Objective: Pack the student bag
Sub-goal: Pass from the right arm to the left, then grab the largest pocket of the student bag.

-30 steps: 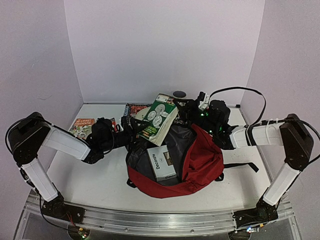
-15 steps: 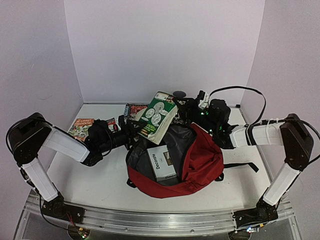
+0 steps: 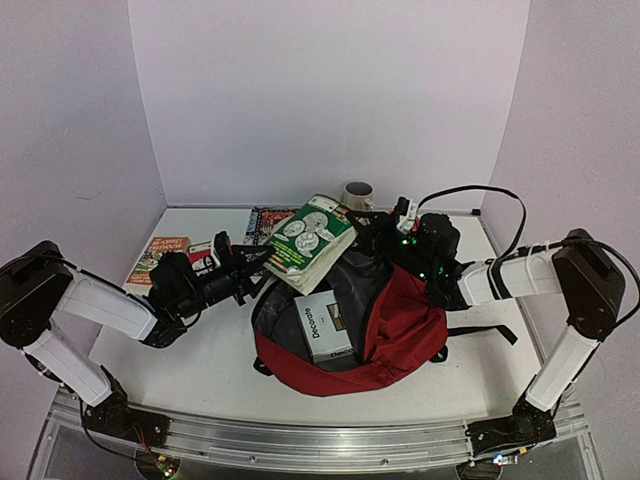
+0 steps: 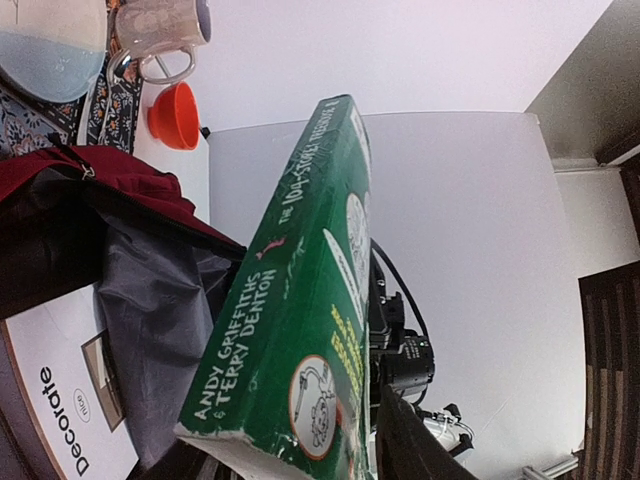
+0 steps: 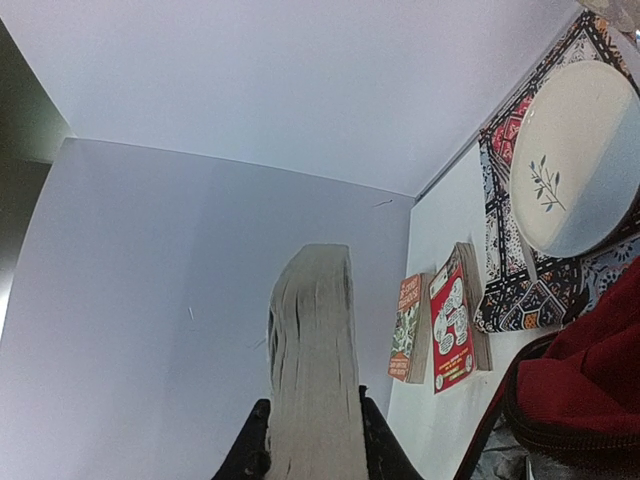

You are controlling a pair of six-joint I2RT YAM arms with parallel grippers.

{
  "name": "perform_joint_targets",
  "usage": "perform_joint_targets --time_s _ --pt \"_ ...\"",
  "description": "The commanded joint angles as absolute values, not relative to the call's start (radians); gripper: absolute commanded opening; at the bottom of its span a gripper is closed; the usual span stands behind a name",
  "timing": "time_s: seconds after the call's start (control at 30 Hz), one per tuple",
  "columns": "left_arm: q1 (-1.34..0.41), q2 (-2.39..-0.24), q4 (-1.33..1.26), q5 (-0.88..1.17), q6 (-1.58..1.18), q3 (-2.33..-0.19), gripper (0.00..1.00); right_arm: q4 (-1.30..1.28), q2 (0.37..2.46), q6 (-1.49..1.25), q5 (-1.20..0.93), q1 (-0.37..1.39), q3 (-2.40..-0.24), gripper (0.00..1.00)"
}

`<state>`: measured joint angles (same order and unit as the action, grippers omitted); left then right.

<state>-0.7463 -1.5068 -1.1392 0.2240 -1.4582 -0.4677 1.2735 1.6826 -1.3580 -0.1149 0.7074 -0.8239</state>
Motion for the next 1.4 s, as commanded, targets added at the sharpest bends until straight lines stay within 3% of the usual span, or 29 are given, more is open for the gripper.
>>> perform_joint_targets --time_s 0.0,0.3,0.47,0.67,0.83,1.07,1.37 --pt "-0.735 -1.443 -1.269 0.141 -1.426 -0.466 0.47 1.773 1.691 -1.332 -0.177 0.712 -0.815 0.08" --pt "-0.735 -1.446 -1.273 0.133 -1.440 -0.487 0.43 1.759 1.692 -1.307 -0.211 0.719 -0.821 0.10" --pt "-0.735 -1.440 -1.273 0.125 -1.438 -0.483 0.29 1.757 1.694 -1.301 -0.213 0.720 -0.817 0.12" --pt "-0.734 -1.423 -1.271 0.099 -1.406 -0.444 0.02 1.708 1.684 -1.244 -0.218 0.720 -0.804 0.27" --pt "-0.703 -1.390 -1.268 0.090 -1.374 -0.411 0.00 1.558 1.650 -1.133 -0.223 0.719 -0.782 0.43" --pt "-0.630 -1.344 -1.255 0.142 -1.373 -0.389 0.00 1.243 1.581 -0.963 -0.262 0.712 -0.781 0.58" --pt "-0.514 -1.272 -1.173 0.241 -1.372 -0.376 0.00 0.452 1.438 -0.607 -0.124 0.713 -0.946 0.77"
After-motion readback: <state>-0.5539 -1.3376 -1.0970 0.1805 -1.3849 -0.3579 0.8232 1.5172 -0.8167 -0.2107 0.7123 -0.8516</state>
